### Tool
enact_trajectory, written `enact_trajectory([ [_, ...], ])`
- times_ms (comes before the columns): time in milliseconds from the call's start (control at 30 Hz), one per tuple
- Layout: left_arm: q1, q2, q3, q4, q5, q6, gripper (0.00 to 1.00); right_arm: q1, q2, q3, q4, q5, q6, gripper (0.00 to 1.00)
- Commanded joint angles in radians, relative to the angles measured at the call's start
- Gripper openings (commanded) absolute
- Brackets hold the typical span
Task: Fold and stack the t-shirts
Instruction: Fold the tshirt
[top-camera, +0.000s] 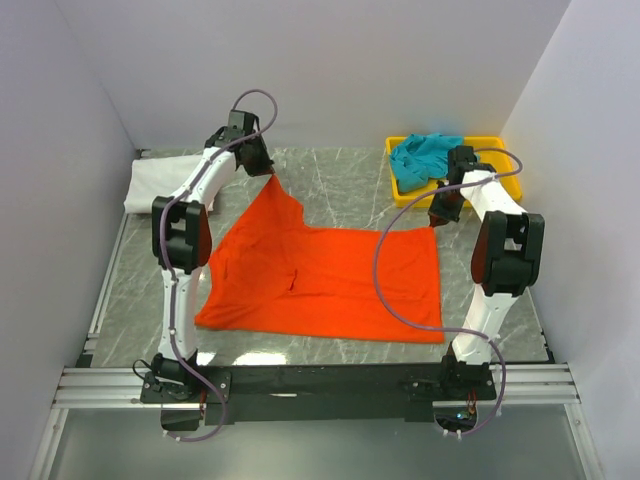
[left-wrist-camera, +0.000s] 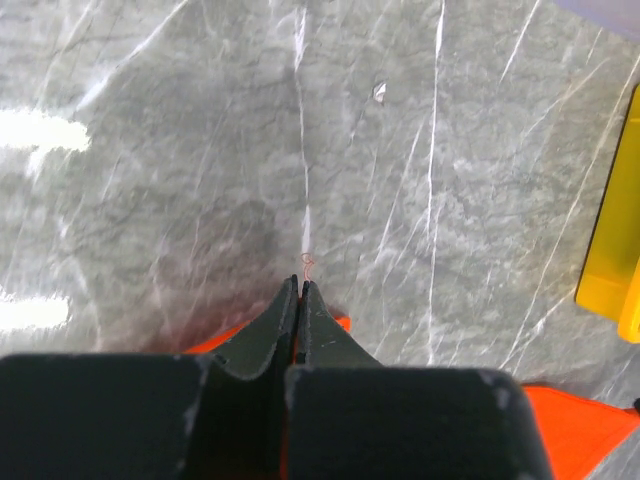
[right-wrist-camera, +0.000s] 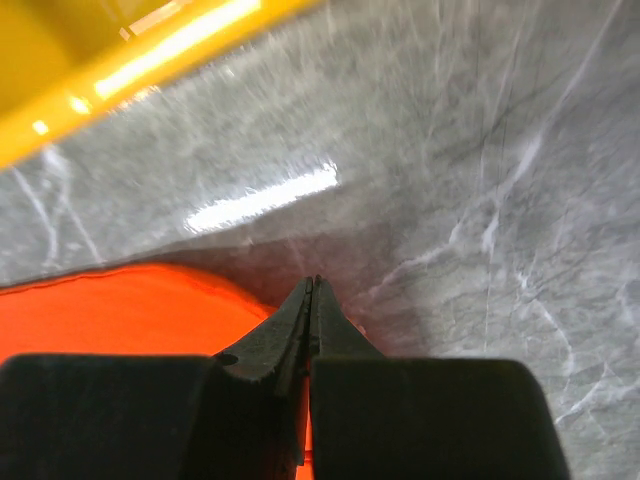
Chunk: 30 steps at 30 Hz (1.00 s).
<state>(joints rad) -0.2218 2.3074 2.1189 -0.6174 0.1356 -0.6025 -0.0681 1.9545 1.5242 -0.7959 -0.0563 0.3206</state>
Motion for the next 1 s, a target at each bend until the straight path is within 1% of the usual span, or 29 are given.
enact_trajectory([
  [0,0.007,0.037,0.082,0.016,0.033,0.006,0.00,-0.002,0.021,0.089,-0.045,0.021,0.005,0.00],
  [100,0.015,0.050,0.131,0.028,0.053,0.003,0.00,-0.002,0.049,0.154,-0.072,0.023,0.000,0.00],
  [200,0.021,0.038,0.148,0.048,0.062,0.007,0.00,-0.004,0.067,0.205,-0.091,0.021,-0.003,0.00],
  [333,0.024,-0.032,0.090,0.083,0.067,0.032,0.00,-0.004,0.057,0.215,-0.083,0.009,-0.006,0.00],
  [367,0.024,-0.083,0.061,0.093,0.067,0.044,0.00,-0.004,0.038,0.203,-0.077,0.006,-0.006,0.00],
  [433,0.022,-0.141,-0.052,0.129,0.078,0.058,0.00,-0.004,0.021,0.183,-0.069,0.003,-0.011,0.00],
  [467,0.022,-0.201,-0.095,0.140,0.079,0.073,0.00,-0.004,0.002,0.162,-0.063,0.001,-0.012,0.00],
  [500,0.021,-0.229,-0.175,0.146,0.081,0.079,0.00,-0.004,-0.008,0.151,-0.062,-0.002,-0.015,0.00],
  [567,0.022,-0.282,-0.250,0.151,0.084,0.096,0.00,-0.004,-0.032,0.116,-0.058,-0.011,-0.017,0.00],
  [667,0.015,-0.399,-0.425,0.157,0.094,0.119,0.01,-0.004,-0.075,0.061,-0.045,-0.020,-0.014,0.00],
  [767,0.003,-0.483,-0.535,0.147,0.073,0.130,0.00,-0.004,-0.120,0.016,-0.046,-0.019,-0.015,0.00],
  [867,-0.004,-0.543,-0.612,0.142,0.056,0.124,0.00,-0.004,-0.163,-0.028,-0.052,-0.016,-0.020,0.00],
  [967,-0.010,-0.646,-0.730,0.145,0.023,0.109,0.00,-0.004,-0.210,-0.082,-0.054,-0.010,-0.020,0.00],
])
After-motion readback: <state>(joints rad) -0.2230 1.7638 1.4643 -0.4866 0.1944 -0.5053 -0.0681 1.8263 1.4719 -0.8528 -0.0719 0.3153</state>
